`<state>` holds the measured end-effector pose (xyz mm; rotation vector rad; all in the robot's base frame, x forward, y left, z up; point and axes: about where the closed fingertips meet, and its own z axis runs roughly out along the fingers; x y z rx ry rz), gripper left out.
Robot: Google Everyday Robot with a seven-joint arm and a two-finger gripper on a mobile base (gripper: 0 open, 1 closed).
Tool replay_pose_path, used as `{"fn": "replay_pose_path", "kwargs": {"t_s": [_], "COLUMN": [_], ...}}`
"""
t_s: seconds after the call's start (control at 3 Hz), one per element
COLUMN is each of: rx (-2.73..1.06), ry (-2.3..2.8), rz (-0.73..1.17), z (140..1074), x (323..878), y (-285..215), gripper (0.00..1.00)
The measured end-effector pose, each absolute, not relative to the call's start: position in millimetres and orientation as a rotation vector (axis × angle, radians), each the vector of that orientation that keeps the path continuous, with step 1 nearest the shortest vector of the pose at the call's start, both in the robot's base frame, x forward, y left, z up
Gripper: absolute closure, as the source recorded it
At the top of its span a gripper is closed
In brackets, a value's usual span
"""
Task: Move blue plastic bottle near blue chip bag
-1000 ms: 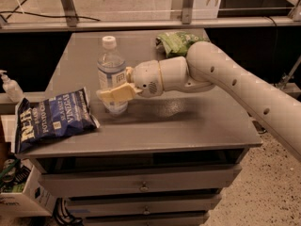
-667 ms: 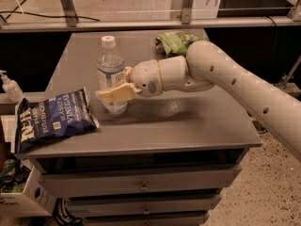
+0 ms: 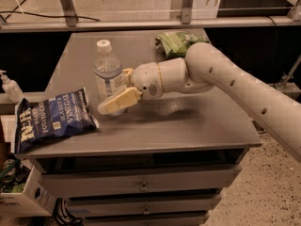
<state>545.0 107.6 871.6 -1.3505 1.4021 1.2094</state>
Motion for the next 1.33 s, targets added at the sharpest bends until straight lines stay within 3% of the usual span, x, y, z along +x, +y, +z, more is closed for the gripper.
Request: {"fn": "replay_pose_path", "kwargs": {"t_s": [0.67, 1.33], "rx": [-1.401, -1.331], "ry": [1.361, 1.453], "rz": [1.22, 0.948], "z": [858.9, 865.0], "x": [542.2, 589.4], "y": [100.4, 17.1], "gripper": [0.0, 0.0]}}
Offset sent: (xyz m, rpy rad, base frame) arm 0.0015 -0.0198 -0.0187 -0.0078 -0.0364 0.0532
